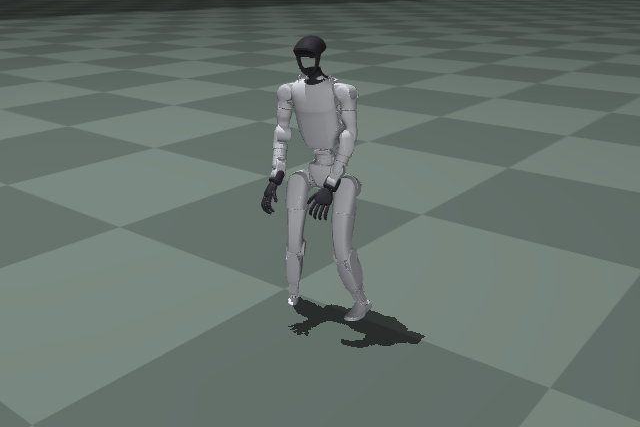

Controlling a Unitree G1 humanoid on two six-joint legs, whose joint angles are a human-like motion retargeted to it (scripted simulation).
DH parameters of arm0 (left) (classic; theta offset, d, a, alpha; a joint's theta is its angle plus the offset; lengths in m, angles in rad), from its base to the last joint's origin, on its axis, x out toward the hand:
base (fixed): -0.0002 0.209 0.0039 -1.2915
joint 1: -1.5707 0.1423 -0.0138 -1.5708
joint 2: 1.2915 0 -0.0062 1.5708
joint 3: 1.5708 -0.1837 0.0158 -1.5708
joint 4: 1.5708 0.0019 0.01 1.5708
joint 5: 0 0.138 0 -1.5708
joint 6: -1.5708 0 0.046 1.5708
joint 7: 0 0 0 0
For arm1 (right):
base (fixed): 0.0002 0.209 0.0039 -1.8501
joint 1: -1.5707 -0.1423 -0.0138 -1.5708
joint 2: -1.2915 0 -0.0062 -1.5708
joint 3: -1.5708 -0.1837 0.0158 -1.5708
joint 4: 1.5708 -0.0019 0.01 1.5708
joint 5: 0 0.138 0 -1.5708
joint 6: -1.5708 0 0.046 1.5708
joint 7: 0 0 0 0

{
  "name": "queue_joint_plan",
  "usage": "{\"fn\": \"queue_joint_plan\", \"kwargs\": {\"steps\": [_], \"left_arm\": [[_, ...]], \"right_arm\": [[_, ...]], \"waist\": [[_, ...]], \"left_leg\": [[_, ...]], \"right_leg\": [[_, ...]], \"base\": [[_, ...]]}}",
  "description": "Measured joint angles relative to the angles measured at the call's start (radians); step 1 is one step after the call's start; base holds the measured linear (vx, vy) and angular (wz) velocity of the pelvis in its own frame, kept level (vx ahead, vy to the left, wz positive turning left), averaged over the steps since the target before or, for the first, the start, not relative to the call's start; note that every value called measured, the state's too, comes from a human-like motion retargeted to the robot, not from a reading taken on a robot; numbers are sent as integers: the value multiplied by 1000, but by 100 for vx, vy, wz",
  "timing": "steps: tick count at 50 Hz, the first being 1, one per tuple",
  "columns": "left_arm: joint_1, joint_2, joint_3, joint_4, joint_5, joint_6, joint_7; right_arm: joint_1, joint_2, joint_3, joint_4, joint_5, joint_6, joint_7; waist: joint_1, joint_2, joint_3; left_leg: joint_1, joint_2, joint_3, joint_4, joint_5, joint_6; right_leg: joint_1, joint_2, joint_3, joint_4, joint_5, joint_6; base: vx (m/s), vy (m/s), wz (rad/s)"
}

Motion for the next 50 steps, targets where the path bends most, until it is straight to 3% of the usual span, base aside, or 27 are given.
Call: {"fn": "queue_joint_plan", "kwargs": {"steps": [4, 9, 17, 35, 50], "left_arm": [[2, 19, 41, 18, 8, 13, -33], [18, 49, 86, 27, 24, 31, -75], [58, 86, 121, 31, 62, 49, -127], [145, 108, 105, 25, 72, 16, -216], [127, 108, 80, -80, 57, -20, -190]], "right_arm": [[6, 4, -37, 45, 2, 24, 63], [25, 8, -55, 64, -17, 38, 140], [44, 5, -49, 43, -71, 27, 221], [27, 14, -3, -43, -99, -8, 222], [50, -10, 14, -57, -84, -21, 169]], "waist": [[5, -22, -2], [38, -42, -4], [39, -103, -13], [61, -136, -11], [72, -69, 23]], "left_leg": [[33, -8, 96, -46, -3, 18], [69, -2, 212, -96, 0, 28], [112, -52, 292, -179, 31, 47], [226, -31, 368, -239, 50, 50], [247, 102, 348, -82, 2, -9]], "right_leg": [[-30, -69, -76, 35, 14, 10], [-83, -265, -413, 186, -9, -100], [-102, -349, -538, 312, -97, -126], [6, -296, -549, 235, -112, -140], [147, -153, -549, 99, -90, -158]], "base": [[3, 28, -107], [-2, 20, -116], [-3, 11, -44], [-1, -1, -33], [2, -8, -20]]}}
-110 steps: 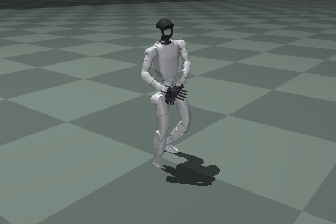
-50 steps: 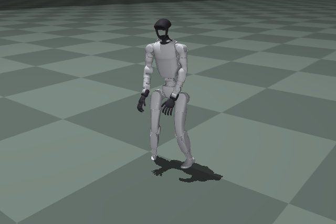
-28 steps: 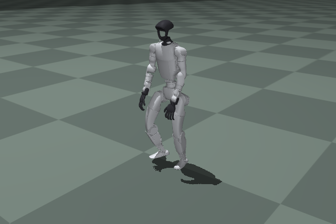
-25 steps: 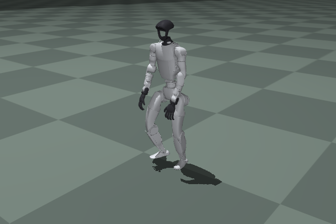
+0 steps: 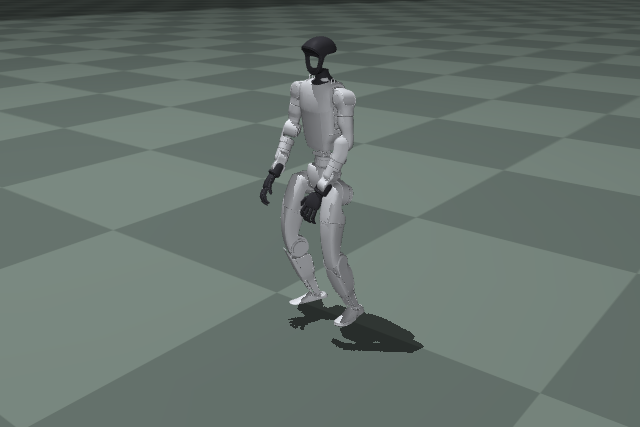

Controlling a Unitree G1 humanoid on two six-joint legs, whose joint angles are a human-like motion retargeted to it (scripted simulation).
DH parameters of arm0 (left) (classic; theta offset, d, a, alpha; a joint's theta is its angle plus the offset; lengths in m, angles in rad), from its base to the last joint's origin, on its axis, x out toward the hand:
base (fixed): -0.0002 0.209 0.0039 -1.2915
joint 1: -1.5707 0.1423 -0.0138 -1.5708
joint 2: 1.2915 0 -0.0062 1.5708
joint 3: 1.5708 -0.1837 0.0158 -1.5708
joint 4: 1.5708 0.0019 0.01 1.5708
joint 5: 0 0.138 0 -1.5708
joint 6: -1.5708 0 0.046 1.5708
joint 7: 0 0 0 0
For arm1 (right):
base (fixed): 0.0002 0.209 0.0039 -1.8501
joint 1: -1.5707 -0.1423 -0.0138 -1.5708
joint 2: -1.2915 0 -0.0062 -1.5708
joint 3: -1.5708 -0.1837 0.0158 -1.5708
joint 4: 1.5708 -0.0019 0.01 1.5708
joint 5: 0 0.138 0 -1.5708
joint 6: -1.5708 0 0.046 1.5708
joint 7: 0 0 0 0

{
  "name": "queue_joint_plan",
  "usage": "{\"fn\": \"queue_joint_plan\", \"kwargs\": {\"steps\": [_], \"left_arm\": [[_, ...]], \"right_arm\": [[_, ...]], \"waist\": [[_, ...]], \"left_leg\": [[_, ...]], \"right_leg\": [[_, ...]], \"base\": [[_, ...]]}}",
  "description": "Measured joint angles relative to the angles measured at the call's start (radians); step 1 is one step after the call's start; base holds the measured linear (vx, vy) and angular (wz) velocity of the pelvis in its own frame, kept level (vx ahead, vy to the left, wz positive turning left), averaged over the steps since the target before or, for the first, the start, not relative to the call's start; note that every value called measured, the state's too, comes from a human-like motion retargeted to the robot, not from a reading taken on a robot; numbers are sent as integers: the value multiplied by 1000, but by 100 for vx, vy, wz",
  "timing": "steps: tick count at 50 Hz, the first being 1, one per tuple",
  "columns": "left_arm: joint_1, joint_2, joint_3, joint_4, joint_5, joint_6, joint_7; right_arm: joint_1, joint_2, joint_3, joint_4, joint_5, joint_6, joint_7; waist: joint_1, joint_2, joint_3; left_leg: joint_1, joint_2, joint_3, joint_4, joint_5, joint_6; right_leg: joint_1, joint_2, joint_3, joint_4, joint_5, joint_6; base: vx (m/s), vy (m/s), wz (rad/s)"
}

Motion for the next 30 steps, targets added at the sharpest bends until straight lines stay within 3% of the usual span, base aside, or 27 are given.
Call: {"fn": "queue_joint_plan", "kwargs": {"steps": [4, 10, 30], "left_arm": [[-13, 6, -15, -15, 10, -2, 13], [2, 4, -42, -13, 43, 1, 48], [0, -32, -68, 56, 81, 22, 139]], "right_arm": [[9, -19, -11, 0, 6, -2, -9], [45, -32, -16, -1, 10, -4, -24], [102, -40, -9, 6, 19, 4, -31]], "waist": [[2, 38, 3], [-4, 55, 1], [6, 20, -16]], "left_leg": [[0, 38, -24, -10, 13, -20], [2, 56, -42, -7, 10, -34], [71, -16, -19, -177, 54, -11]], "right_leg": [[53, 57, -8, -116, 53, -4], [67, 72, -9, -121, 54, 4], [81, 19, -12, -171, 73, 34]], "base": [[3, -4, -18], [0, 0, -3], [1, 1, 0]]}}
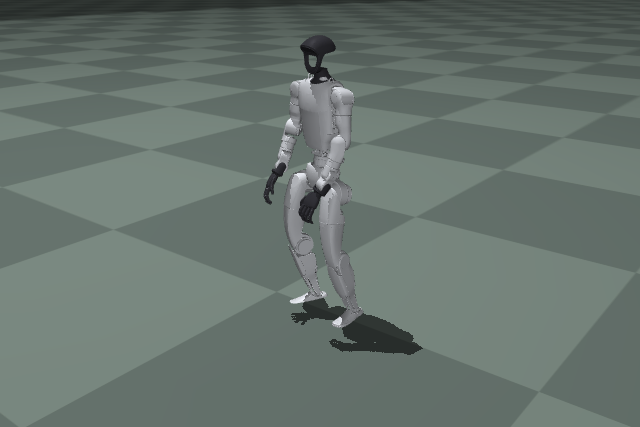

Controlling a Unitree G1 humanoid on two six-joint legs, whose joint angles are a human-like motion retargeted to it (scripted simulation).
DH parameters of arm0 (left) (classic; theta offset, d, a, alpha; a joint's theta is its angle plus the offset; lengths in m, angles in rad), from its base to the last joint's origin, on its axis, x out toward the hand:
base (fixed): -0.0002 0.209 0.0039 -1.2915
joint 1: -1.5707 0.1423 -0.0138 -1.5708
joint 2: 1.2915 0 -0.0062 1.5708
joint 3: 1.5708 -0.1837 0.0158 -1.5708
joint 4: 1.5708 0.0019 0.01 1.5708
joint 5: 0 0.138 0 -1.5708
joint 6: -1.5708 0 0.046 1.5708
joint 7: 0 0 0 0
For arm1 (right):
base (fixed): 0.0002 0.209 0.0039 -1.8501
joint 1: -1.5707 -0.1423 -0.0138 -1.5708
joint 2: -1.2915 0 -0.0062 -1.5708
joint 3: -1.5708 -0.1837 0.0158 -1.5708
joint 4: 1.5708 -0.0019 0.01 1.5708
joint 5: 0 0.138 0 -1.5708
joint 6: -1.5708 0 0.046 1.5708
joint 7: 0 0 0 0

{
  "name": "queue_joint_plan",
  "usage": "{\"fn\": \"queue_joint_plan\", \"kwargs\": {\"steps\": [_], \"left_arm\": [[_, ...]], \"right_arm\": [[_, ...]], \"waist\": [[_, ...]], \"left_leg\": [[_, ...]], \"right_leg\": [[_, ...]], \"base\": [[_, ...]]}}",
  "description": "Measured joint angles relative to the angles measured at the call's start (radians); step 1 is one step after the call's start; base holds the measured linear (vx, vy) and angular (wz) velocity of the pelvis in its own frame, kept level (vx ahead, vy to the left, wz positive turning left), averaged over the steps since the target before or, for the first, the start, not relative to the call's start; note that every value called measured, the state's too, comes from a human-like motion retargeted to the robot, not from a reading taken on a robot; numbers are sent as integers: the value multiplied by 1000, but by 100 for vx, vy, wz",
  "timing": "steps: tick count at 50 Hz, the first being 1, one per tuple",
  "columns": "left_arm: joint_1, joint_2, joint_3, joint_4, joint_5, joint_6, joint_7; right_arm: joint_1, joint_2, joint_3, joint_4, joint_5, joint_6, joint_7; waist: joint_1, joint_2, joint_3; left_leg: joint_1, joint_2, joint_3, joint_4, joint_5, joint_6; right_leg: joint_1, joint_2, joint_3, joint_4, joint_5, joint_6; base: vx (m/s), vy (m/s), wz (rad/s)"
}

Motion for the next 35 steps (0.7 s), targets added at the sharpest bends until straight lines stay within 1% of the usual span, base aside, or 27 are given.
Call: {"fn": "queue_joint_plan", "kwargs": {"steps": [14, 25, 30, 35], "left_arm": [[-8, -3, -17, 2, -16, 1, 44], [-14, 32, -42, -44, -1, -19, 70], [10, 94, -68, -99, 27, -40, 77], [69, 231, -96, -241, 63, -90, 88]], "right_arm": [[5, -7, 37, -13, -5, 0, -16], [5, -18, 72, -38, -45, -6, -38], [3, -35, 87, -74, -76, -16, -43], [45, -100, 94, -146, -108, -35, -46]], "waist": [[20, -28, 4], [37, -33, 7], [45, -29, 11], [52, -27, 21]], "left_leg": [[44, -36, 1, -89, 43, 11], [63, -41, 4, -115, 59, 15], [62, -40, 9, -108, 59, 19], [55, -34, 17, -83, 52, 26]], "right_leg": [[11, -25, 0, -13, 7, 7], [26, -26, -4, -33, 15, 10], [27, -27, -5, -32, 17, 10], [25, -26, -3, -23, 17, 8]], "base": [[0, 0, 0], [0, 0, 0], [0, 0, 0], [0, 0, 0]]}}
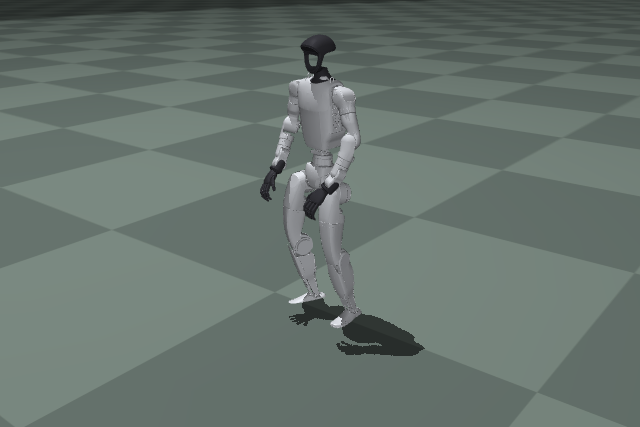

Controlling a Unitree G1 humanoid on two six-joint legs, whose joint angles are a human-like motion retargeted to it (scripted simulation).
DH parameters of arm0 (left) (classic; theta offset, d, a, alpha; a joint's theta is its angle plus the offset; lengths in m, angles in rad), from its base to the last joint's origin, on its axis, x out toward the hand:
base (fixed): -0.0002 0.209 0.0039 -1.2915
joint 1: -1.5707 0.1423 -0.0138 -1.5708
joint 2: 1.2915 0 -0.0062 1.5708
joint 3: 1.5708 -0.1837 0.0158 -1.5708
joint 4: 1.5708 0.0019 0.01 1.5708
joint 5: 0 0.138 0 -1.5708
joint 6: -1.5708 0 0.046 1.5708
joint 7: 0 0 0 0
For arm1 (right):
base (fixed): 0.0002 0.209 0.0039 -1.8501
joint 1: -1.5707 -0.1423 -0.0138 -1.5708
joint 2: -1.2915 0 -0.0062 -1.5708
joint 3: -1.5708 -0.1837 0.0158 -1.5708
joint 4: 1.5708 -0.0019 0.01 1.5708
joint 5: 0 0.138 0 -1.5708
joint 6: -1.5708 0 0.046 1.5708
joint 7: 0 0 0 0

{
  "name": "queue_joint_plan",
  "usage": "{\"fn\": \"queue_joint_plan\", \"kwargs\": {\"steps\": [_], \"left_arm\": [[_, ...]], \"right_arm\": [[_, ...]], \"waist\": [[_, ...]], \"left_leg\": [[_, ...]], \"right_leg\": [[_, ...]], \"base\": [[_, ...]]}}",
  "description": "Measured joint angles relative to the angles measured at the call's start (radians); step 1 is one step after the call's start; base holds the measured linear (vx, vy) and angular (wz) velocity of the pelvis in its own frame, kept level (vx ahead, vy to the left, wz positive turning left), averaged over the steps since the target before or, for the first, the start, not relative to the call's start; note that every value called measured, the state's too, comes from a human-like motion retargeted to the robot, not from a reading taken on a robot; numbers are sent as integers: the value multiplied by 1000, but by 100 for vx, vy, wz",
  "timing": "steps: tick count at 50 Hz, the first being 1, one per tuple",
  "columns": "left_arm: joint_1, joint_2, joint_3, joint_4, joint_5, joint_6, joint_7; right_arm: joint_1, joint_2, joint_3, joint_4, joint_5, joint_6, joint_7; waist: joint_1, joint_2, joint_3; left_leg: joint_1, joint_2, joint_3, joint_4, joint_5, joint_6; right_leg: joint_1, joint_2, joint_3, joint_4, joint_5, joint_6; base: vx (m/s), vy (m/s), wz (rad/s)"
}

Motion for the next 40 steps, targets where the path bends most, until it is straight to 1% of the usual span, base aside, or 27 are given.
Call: {"fn": "queue_joint_plan", "kwargs": {"steps": [3, 5, 9, 12, 15, 18, 20, 24, 31, 40], "left_arm": [[28, 116, 1, -163, 5, -50, 6], [51, 237, 22, -334, -11, -93, 1], [135, 469, 102, -669, -86, -154, 6], [222, 606, 185, -877, -152, -174, 27], [299, 673, 254, -1007, -199, -172, 64], [352, 699, 309, -1106, -238, -156, 96], [365, 699, 324, -1153, -256, -143, 112], [328, 675, 301, -1195, -272, -119, 141], [228, 613, 228, -1166, -268, -96, 199], [188, 535, 210, -1083, -199, -92, 243]], "right_arm": [[48, -73, -14, -71, -13, -18, -1], [98, -147, -46, -160, -12, -34, 1], [257, -296, -150, -392, 0, -62, -12], [406, -384, -258, -595, 16, -75, -39], [525, -424, -351, -768, 22, -82, -81], [600, -435, -422, -923, 17, -69, -118], [613, -432, -442, -995, 6, -50, -136], [551, -408, -417, -1041, -24, 1, -167], [389, -333, -340, -927, -62, 69, -206], [282, -228, -295, -722, -70, 98, -242]], "waist": [[3, 5, 8], [6, 10, 13], [9, 17, 32], [7, 20, 53], [-2, 20, 75], [-16, 17, 92], [-28, 13, 99], [-48, -1, 110], [-45, -31, 123], [-22, -59, 112]], "left_leg": [[-6, 5, 3, 20, -7, 6], [-12, 6, 1, 21, -11, 12], [-15, 12, 1, 35, -18, 18], [-11, 15, 0, 54, -27, 23], [-6, 20, 3, 86, -41, 31], [-1, 20, 7, 107, -55, 38], [3, 19, 14, 114, -62, 41], [11, 14, 35, 112, -70, 45], [11, -13, 67, 72, -61, 47], [6, -52, 80, -11, -26, 39]], "right_leg": [[-2, 2, 3, 7, -1, -4], [-3, 9, 4, -3, 2, -8], [2, 17, 6, -8, 4, -11], [6, 18, 9, 4, -4, -8], [7, 13, 13, 36, -19, -2], [4, 7, 17, 66, -36, 7], [0, 2, 20, 84, -46, 13], [-15, -12, 23, 117, -59, 24], [-63, -47, 28, 163, -68, 40], [-113, -90, 15, 194, -71, 44]], "base": [[0, 0, 0], [0, 0, 0], [0, 0, 0], [0, 0, 0], [0, 0, 0], [0, 0, 0], [0, 0, 0], [0, 0, 0], [-1, 5, -8], [0, 0, 0]]}}
